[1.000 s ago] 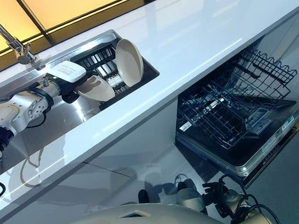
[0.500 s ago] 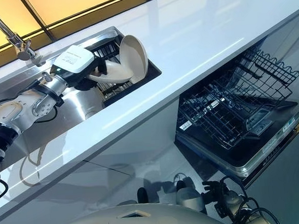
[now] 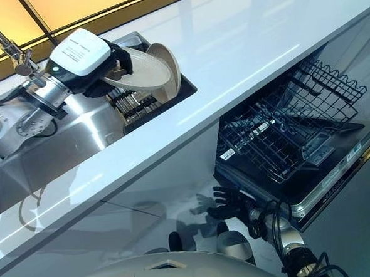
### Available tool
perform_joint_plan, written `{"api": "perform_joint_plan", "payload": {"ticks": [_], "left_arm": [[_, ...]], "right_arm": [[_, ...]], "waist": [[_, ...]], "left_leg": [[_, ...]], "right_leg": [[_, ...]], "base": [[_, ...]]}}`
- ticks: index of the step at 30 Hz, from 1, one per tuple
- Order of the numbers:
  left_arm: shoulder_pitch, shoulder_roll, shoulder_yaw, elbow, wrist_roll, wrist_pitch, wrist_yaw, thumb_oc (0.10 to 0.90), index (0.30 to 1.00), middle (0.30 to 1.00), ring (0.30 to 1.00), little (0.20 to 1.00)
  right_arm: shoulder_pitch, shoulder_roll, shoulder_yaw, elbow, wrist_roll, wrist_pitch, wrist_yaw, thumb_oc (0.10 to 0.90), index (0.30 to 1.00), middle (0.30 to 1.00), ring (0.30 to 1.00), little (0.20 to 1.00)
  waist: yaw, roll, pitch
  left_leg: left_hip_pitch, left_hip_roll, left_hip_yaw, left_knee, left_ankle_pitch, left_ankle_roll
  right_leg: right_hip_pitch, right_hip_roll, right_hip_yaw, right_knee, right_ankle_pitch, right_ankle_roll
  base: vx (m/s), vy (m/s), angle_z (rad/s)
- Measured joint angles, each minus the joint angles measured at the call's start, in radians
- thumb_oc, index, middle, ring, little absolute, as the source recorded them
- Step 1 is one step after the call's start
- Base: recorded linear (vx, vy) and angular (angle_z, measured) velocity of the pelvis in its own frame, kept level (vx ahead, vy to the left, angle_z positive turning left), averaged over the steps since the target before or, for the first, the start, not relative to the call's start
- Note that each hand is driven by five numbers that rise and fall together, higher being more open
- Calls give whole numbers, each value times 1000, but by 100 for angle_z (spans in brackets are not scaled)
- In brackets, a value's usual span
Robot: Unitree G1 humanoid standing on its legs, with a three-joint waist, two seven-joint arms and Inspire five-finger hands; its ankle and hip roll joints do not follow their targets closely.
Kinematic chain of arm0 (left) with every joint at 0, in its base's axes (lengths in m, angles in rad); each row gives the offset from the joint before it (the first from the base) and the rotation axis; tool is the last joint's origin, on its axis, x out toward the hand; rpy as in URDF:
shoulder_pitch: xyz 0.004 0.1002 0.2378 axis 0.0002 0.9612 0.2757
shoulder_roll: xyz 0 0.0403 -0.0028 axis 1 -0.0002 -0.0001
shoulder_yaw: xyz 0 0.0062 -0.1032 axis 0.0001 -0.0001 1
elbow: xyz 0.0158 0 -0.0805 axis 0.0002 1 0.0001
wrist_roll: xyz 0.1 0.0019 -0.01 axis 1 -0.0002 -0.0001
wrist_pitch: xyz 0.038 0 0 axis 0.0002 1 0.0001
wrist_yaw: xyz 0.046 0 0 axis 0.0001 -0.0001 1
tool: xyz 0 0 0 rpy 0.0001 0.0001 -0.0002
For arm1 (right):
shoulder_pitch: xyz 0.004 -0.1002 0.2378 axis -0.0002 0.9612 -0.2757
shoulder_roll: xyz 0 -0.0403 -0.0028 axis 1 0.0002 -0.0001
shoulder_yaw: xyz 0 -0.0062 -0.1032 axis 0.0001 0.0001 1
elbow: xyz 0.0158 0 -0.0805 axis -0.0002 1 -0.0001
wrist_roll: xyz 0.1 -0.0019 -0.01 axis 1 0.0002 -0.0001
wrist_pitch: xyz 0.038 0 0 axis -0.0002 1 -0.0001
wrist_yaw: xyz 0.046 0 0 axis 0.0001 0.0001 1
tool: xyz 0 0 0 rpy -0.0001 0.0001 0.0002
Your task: Pick up plates and place into dishwasher.
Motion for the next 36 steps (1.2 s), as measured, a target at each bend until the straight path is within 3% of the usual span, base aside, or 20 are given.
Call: {"api": "perform_joint_plan", "payload": {"ticks": [4, 9, 11, 14, 15, 17, 19, 24, 26, 31, 36], "left_arm": [[64, 31, 100, -35, 0, 4, 7, 100, 300, 300, 300, 200], [187, 49, 232, -89, -22, 4, 64, 100, 300, 300, 300, 200], [265, 47, 316, -124, -80, -1, 82, 100, 300, 300, 300, 200], [429, 21, 521, -179, -192, -45, 84, 100, 300, 300, 300, 200], [503, -6, 609, -202, -230, -57, 83, 100, 300, 300, 300, 200], [557, -56, 690, -225, -288, -66, 82, 100, 300, 300, 300, 200], [620, -127, 786, -273, -379, -53, 46, 100, 300, 300, 300, 200], [605, -184, 796, -318, -506, -15, -21, 100, 300, 300, 300, 200], [547, -190, 745, -319, -549, 19, -35, 100, 300, 300, 300, 200], [429, -227, 664, -325, -650, 66, -57, 100, 300, 300, 300, 200], [290, -318, 522, -342, -816, 118, -164, 100, 300, 300, 300, 200]], "right_arm": [[53, -17, 9, -161, 155, 85, 127, 800, 900, 900, 900, 900], [48, -116, -45, -416, 360, 85, 161, 800, 900, 900, 900, 900], [31, -148, -130, -490, 379, 33, 95, 800, 900, 900, 900, 900], [8, -216, -294, -524, 345, -13, -125, 800, 900, 900, 900, 900], [7, -212, -359, -529, 294, -53, -205, 800, 900, 900, 900, 900], [6, -209, -468, -538, 187, -126, -331, 800, 900, 900, 900, 900], [6, -211, -587, -613, 21, -158, -443, 800, 900, 900, 900, 900], [-56, -262, -630, -714, -182, -254, -571, 800, 900, 900, 900, 900], [-80, -313, -609, -721, -278, -281, -633, 800, 900, 900, 900, 900], [-139, -366, -592, -725, -366, -324, -707, 800, 900, 900, 900, 900], [-367, -521, -375, -737, -518, -323, -640, 800, 900, 900, 900, 900]], "waist": [[3, -6, 2], [7, -10, 1], [8, -12, 0], [14, -16, -2], [13, -16, -2], [14, -15, -2], [11, -13, -1], [-25, -7, -1], [-39, 4, -3], [-40, 33, -11], [-29, 53, -18]], "left_leg": [[0, -1, -6, 0, 1, 2], [-9, -1, -16, 0, 3, 2], [-10, -1, -17, 1, 4, 2], [-14, -6, -22, 5, 4, 2], [-13, -7, -21, 5, 4, 2], [-13, -8, -19, 5, 4, 2], [-9, -6, 8, 5, 2, 1], [6, 1, 37, 1, -3, -2], [5, 1, 40, 0, -4, -1], [4, 1, 39, 1, -4, -1], [0, 1, 5, 2, 0, -5]], "right_leg": [[4, 0, -3, 0, 0, 0], [0, 1, -7, -1, 1, 2], [-2, 1, -4, -2, 1, 2], [-2, 3, 6, -8, 1, 2], [-1, 3, 14, -12, 1, 2], [-1, 4, 35, -14, 1, 2], [-4, 7, 61, -15, 1, 2], [-3, 14, 91, -13, 2, 3], [-4, 13, 95, -13, 4, 5], [-4, 13, 97, -16, 6, 4], [16, 13, 55, -31, 8, 1]], "base": [[-60, -44, 4], [-67, -27, 6], [-21, -3, 3], [-17, 22, 4], [0, 0, 0], [-1, 43, -3], [-3, 45, -15], [-29, 29, -19], [-35, 14, -7], [-22, -7, -3], [-23, -33, 21]]}}
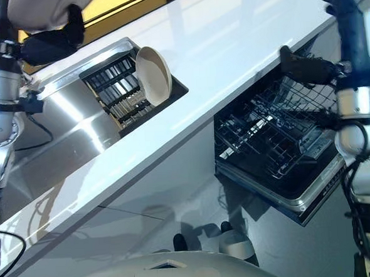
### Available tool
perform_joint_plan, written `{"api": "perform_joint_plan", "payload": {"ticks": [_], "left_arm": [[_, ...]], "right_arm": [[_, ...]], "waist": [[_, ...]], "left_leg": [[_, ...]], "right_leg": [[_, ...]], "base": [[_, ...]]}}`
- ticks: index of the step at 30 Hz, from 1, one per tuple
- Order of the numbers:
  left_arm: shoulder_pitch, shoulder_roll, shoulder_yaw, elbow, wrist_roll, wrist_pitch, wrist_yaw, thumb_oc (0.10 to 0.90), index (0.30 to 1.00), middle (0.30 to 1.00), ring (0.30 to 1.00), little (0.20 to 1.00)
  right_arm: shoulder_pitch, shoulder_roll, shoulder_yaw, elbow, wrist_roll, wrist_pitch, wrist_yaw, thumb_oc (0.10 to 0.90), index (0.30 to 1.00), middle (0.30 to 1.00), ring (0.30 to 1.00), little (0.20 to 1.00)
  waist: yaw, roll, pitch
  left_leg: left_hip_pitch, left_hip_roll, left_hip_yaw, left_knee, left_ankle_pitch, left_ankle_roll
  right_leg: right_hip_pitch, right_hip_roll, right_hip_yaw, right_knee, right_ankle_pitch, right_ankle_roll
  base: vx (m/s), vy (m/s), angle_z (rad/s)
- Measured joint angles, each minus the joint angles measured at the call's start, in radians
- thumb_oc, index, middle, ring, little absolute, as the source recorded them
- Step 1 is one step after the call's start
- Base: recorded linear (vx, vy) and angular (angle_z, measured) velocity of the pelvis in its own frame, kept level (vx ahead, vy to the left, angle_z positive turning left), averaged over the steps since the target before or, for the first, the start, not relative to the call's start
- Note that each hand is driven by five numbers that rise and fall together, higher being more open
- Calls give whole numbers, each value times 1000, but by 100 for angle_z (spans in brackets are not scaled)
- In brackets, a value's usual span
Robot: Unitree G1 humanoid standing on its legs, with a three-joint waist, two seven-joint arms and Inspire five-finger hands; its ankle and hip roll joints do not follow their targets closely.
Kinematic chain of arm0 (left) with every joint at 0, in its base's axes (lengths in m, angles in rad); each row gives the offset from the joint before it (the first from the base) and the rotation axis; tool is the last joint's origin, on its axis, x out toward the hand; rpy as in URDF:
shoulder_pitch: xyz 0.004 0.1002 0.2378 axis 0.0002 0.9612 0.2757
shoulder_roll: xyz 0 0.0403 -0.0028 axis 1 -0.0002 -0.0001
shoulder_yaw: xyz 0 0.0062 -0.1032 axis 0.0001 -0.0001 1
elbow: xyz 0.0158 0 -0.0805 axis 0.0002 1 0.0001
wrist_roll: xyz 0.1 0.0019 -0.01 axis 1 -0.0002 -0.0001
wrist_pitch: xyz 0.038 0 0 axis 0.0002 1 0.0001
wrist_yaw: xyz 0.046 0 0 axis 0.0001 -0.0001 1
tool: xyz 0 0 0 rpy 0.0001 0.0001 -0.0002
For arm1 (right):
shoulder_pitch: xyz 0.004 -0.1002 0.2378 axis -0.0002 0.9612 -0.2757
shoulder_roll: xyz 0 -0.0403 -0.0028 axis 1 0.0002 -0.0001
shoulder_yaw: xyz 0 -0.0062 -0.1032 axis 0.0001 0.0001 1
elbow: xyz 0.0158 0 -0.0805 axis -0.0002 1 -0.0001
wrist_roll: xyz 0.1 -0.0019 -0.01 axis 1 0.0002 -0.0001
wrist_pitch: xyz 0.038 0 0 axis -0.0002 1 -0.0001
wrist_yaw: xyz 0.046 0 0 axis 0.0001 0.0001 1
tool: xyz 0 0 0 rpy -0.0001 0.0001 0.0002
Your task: Pick up plates and place into dishwasher.
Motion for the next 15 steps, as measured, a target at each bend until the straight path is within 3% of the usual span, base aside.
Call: {"api": "perform_joint_plan", "payload": {"ticks": [3, 7, 15], "left_arm": [[-16, -1, -78, -32, -15, 3, -60, 100, 300, 300, 300, 200], [-48, -1, -170, -37, -14, 21, -124, 100, 300, 300, 300, 200], [-94, -18, -241, -47, -15, 63, -181, 100, 300, 300, 300, 200]], "right_arm": [[-105, -49, 104, -34, -14, 1, 62, 800, 900, 900, 900, 900], [-191, -52, 165, -30, -14, 9, 72, 800, 900, 900, 900, 900], [-253, -23, 203, 24, -53, 50, -47, 800, 900, 900, 900, 900]], "waist": [[29, 0, 0], [51, -4, 2], [75, -28, 18]], "left_leg": [[-4, 3, -7, 2, 2, -3], [-14, -3, -31, 3, 4, 0], [-16, -6, -53, 3, 11, 1]], "right_leg": [[0, 1, -4, -3, 0, -1], [1, -2, -27, -3, 0, 0], [11, -4, -52, -4, -1, 0]], "base": [[-18, -29, 11], [-11, -21, 17], [-5, -16, 9]]}}
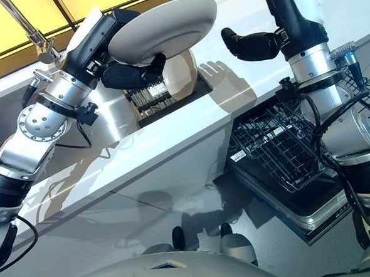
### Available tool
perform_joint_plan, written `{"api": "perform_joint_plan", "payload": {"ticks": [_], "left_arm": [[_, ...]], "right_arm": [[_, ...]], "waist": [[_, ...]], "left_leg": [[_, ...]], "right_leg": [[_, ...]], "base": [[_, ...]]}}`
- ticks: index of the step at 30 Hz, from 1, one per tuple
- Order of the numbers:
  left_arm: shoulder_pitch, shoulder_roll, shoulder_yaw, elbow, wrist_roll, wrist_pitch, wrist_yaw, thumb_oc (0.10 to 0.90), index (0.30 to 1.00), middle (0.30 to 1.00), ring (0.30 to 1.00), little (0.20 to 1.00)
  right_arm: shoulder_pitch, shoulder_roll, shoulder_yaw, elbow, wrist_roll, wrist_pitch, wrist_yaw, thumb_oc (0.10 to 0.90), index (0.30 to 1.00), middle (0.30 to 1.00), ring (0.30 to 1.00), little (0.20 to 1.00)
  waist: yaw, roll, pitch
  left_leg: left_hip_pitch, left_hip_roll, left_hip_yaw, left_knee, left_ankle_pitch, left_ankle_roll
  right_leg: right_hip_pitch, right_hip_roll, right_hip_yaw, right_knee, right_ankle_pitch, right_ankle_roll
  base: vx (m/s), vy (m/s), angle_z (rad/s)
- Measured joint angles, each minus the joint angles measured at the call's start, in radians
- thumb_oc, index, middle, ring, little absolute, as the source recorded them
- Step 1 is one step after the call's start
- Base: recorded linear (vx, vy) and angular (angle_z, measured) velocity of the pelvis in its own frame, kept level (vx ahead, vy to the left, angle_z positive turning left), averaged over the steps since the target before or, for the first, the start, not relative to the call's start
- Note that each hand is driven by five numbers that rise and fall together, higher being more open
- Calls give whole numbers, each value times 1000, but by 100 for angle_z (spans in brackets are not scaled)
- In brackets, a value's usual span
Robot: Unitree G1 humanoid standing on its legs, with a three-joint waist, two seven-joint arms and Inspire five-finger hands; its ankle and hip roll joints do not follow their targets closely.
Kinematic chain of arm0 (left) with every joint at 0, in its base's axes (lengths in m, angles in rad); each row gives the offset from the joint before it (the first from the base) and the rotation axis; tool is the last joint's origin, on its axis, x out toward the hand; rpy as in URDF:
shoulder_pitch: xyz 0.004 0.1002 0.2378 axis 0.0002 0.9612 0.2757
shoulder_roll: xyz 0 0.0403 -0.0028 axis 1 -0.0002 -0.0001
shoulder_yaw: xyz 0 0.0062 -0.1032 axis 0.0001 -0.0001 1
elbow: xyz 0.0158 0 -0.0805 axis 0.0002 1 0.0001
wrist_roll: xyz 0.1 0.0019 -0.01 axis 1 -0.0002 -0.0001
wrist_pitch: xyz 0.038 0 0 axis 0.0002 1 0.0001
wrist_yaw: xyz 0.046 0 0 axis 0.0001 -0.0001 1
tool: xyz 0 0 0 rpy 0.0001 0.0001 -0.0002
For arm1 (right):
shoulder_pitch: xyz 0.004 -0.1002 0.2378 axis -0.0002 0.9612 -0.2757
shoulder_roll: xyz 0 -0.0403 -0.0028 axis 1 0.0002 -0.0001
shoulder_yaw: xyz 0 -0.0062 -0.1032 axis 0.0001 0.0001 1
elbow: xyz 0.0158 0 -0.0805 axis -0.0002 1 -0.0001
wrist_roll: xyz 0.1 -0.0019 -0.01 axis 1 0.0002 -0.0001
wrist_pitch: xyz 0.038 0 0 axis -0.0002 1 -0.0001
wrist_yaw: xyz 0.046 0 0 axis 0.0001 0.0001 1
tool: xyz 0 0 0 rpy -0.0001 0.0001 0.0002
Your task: Pick up plates and place into dishwasher.
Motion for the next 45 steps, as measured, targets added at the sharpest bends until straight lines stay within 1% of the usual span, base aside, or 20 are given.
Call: {"api": "perform_joint_plan", "payload": {"ticks": [1, 4, 6, 9, 11, 13, 16, 18, 21, 25, 26, 27, 30, 32, 36, 38, 45], "left_arm": [[-14, -7, -13, 0, 0, 15, -11, 100, 300, 300, 300, 200], [-19, -17, -22, -3, 0, 19, -36, 100, 300, 300, 300, 200], [-19, -17, -22, -6, 0, 20, -59, 100, 300, 300, 300, 200], [-19, -16, -22, -7, 0, 20, -84, 100, 300, 300, 300, 200], [-19, -16, -22, -8, 0, 20, -103, 100, 300, 300, 300, 200], [-19, -13, -22, -9, 0, 19, -118, 100, 300, 300, 300, 200], [-19, 5, -38, -9, 1, 19, -129, 100, 300, 300, 300, 200], [-20, 5, -55, -9, 0, 18, -132, 100, 300, 300, 300, 200], [-20, 5, -58, -9, 0, 18, -139, 100, 300, 300, 300, 200], [-20, 29, -58, -9, 0, 18, -164, 100, 300, 300, 300, 200], [-20, 33, -60, -8, 0, 20, -172, 100, 300, 300, 300, 200], [-20, 35, -60, -8, 0, 22, -178, 100, 300, 300, 300, 200], [-20, 42, -74, -7, 0, 22, -188, 100, 300, 300, 300, 200], [-27, 44, -108, -5, -1, 23, -198, 100, 300, 300, 300, 200], [-32, 52, -109, 16, 5, 25, -206, 100, 300, 300, 300, 200], [-32, 54, -109, 18, 4, 38, -207, 100, 300, 300, 300, 200], [-32, 53, -109, 29, 6, 41, -207, 100, 300, 300, 300, 200]], "right_arm": [[-2, 0, 2, 13, 0, 13, -5, 800, 900, 900, 900, 900], [-17, 0, 21, 41, 2, 42, -6, 800, 900, 900, 900, 900], [-18, 0, 32, 44, 5, 55, 29, 800, 900, 900, 900, 900], [-19, -6, 38, 44, 44, 70, 155, 800, 900, 900, 900, 900], [-25, -36, 80, 44, 103, 91, 278, 800, 900, 900, 900, 900], [-25, -69, 130, 46, 143, 99, 367, 800, 900, 900, 900, 900], [-32, -75, 161, 84, 177, 94, 388, 800, 900, 900, 900, 900], [-34, -75, 166, 90, 181, 85, 389, 800, 900, 900, 900, 900], [-35, -75, 166, 91, 181, 79, 393, 800, 900, 900, 900, 900], [-44, -87, 168, 91, 188, 80, 454, 800, 900, 900, 900, 900], [-47, -97, 173, 91, 212, 80, 474, 333, 500, 500, 500, 433], [-51, -103, 178, 94, 229, 80, 487, 100, 300, 300, 300, 200], [-55, -106, 190, 96, 267, 75, 490, 100, 300, 300, 300, 200], [-55, -98, 193, 95, 269, 49, 490, 100, 300, 300, 300, 200], [-52, -94, 229, 113, 269, 47, 490, 100, 300, 300, 300, 200], [-50, -87, 230, 113, 272, 47, 488, 100, 300, 300, 300, 200], [-50, -77, 229, 135, 328, 47, 475, 100, 300, 300, 300, 200]], "waist": [[0, -1, 1], [3, -4, 2], [3, -5, 3], [2, -6, 3], [0, -7, 5], [2, -10, 6], [8, -14, 8], [16, -15, 9], [15, -16, 10], [14, -20, 12], [15, -20, 12], [16, -20, 12], [17, -20, 12], [21, -20, 12], [25, -20, 12], [29, -20, 12], [50, -20, 12]], "left_leg": [[0, 0, -4, 0, 1, 0], [0, 0, -6, 0, 3, -1], [-1, 0, -8, 0, 5, -1], [-1, 0, -11, 0, 6, -1], [-3, 0, -19, 0, 7, -2], [-6, -1, -28, 0, 9, -2], [-9, -2, -34, 0, 11, -2], [-11, -5, -37, 0, 12, 0], [-14, -10, -43, 0, 14, 3], [-16, -14, -47, 0, 16, 5], [-16, -14, -48, 0, 16, 5], [-16, -14, -49, 0, 16, 6], [-16, -14, -49, 0, 16, 6], [-16, -14, -49, 0, 17, 6], [-14, -14, -48, 0, 17, 6], [-13, -14, -46, 0, 17, 6], [-7, -10, -31, 0, 17, 6]], "right_leg": [[4, 0, -3, 0, -1, 1], [4, 0, -4, 0, -1, 1], [4, 0, -8, 0, -1, 1], [6, 0, -13, 0, -1, 1], [8, 0, -24, 0, -1, 1], [8, 0, -30, 0, -1, 1], [8, 0, -31, 0, -1, 1], [7, -2, -32, 0, -2, 2], [7, -7, -32, 0, -4, 5], [7, -10, -32, 0, -5, 6], [7, -10, -33, 0, -5, 6], [8, -10, -33, 0, -5, 6], [9, -10, -33, 0, -5, 6], [9, -10, -33, 0, -5, 6], [9, -10, -33, 0, -5, 6], [8, -10, -36, 0, -5, 6], [8, -11, -36, 0, -4, 6]], "base": [[3, -17, 15], [0, -4, 3], [0, 0, 0], [3, -3, 2], [25, -12, 11], [37, -15, 12], [25, -8, 7], [22, -2, 6], [22, 0, 6], [17, -3, 3], [0, 0, 0], [36, -12, 2], [36, -14, 1], [38, -18, 0], [27, -17, -1], [17, -15, -1], [26, -34, -4]]}}
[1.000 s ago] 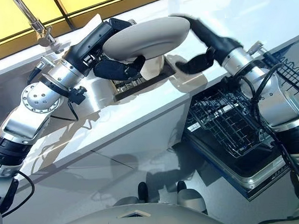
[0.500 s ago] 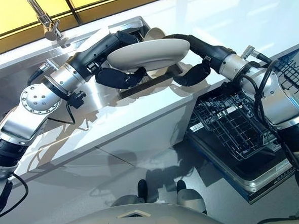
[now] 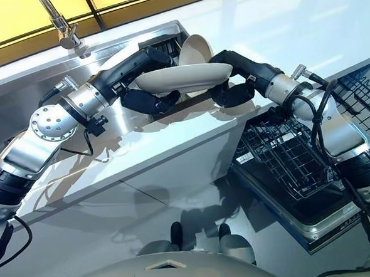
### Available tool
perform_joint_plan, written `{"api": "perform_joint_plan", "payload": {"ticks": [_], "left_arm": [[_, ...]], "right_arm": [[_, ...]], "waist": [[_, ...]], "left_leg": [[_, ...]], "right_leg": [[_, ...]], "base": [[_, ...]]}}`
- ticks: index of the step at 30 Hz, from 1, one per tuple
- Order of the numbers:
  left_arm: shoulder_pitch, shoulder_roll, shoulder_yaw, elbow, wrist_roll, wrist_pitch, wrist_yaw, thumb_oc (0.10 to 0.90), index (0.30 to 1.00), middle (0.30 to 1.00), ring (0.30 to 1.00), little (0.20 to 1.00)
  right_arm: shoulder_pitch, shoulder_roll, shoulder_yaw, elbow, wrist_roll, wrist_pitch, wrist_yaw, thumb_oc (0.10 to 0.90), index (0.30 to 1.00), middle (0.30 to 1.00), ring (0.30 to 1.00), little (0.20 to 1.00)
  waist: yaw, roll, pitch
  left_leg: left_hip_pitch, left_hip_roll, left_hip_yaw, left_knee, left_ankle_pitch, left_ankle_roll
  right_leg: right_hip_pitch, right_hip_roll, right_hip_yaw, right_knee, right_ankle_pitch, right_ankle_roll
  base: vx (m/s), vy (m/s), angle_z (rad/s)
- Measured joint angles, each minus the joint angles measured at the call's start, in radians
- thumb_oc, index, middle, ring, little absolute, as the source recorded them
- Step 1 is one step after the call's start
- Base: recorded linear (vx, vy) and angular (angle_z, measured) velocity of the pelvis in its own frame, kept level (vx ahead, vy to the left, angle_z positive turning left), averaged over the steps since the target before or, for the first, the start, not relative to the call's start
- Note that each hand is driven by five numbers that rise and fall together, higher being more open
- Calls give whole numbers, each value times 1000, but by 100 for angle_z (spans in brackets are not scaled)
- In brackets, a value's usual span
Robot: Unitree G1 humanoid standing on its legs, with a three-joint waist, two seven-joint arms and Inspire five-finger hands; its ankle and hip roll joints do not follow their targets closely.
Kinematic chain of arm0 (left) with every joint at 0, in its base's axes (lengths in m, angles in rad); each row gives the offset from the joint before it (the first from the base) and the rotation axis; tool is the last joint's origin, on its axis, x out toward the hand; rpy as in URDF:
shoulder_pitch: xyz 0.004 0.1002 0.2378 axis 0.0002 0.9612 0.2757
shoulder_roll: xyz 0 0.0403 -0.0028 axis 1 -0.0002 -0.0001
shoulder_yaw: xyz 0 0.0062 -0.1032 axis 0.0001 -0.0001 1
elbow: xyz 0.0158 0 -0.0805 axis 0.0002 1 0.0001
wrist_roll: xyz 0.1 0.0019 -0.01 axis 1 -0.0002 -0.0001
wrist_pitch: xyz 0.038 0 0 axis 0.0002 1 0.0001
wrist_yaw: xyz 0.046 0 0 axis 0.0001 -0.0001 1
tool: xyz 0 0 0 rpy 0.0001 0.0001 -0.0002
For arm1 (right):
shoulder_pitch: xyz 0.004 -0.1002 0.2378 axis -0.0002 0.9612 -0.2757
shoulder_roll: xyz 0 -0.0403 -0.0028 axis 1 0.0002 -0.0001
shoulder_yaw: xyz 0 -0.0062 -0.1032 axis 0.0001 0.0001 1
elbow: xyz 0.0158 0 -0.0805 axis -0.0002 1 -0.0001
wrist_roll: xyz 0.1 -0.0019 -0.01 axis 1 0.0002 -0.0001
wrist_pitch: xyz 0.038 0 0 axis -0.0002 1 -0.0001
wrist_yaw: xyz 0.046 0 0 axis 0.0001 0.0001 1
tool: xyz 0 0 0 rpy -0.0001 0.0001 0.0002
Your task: Pick up plates and place into dishwasher.
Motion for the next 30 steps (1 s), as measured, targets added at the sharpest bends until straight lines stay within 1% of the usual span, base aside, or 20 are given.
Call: {"api": "perform_joint_plan", "payload": {"ticks": [3, 9, 10, 11, 15, 17, 21, 25, 30], "left_arm": [[0, 0, 0, 4, 0, -1, 1, 100, 300, 300, 300, 200], [0, -3, 0, 8, 0, -2, 5, 100, 300, 300, 300, 200], [0, -6, 0, 11, 0, -2, 6, 333, 500, 500, 500, 433], [0, -12, 0, 20, -1, -4, 9, 800, 900, 900, 900, 900], [10, -37, 5, 62, -3, 2, 37, 800, 900, 900, 900, 900], [26, -43, 11, 96, -7, 20, 44, 800, 900, 900, 900, 900], [75, -91, 31, 203, -33, 66, 79, 800, 900, 900, 900, 900], [118, -122, 47, 240, -49, 86, 107, 800, 900, 900, 900, 900], [125, -135, 75, 243, -63, 86, 124, 800, 900, 900, 900, 900]], "right_arm": [[0, 1, 0, 2, 6, 0, 0, 100, 300, 300, 300, 200], [0, 2, 0, 6, 21, 0, 0, 100, 300, 300, 300, 200], [0, 6, 0, 16, 39, 0, 0, 100, 300, 300, 300, 200], [0, 15, 0, 27, 53, 0, 0, 100, 300, 300, 300, 200], [1, 48, 0, 66, 122, 0, 8, 100, 300, 300, 300, 200], [1, 60, -2, 66, 143, 0, 13, 100, 300, 300, 300, 200], [1, 93, -4, 66, 206, 0, 38, 100, 300, 300, 300, 200], [1, 126, -5, 65, 206, -3, 55, 100, 300, 300, 300, 200], [1, 152, -16, 64, 206, -7, 59, 100, 300, 300, 300, 200]], "waist": [[7, 0, 0], [9, 0, 0], [10, 0, 0], [10, 0, 0], [11, 0, 0], [9, 0, 0], [9, 0, 0], [14, 0, 0], [18, 0, 0]], "left_leg": [[4, 0, 4, 0, -1, 0], [7, -1, 2, 0, -1, 0], [7, -1, 2, 0, -1, 0], [8, -1, 1, 0, -1, 0], [10, 0, 2, 0, -1, 0], [12, 0, 2, 0, -1, 0], [14, 0, 1, 0, -1, 0], [14, 0, 0, 0, -1, 0], [14, 0, -1, 0, 0, 0]], "right_leg": [[2, 0, 2, 0, 0, 0], [7, 0, 1, 0, 0, 0], [7, 0, 0, 0, 0, 0], [8, 0, 0, 0, 0, 0], [10, 0, 0, 0, 0, 0], [12, 1, 1, 0, 0, 0], [13, 1, 2, 0, 0, 0], [13, 0, 2, 0, 0, 0], [14, 0, 2, 0, 0, 0]], "base": [[27, -38, -4], [30, -35, 1], [30, -51, 1], [32, -58, 1], [28, -45, 0], [20, -44, -2], [3, -16, 0], [0, -8, 0], [0, 0, 0]]}}
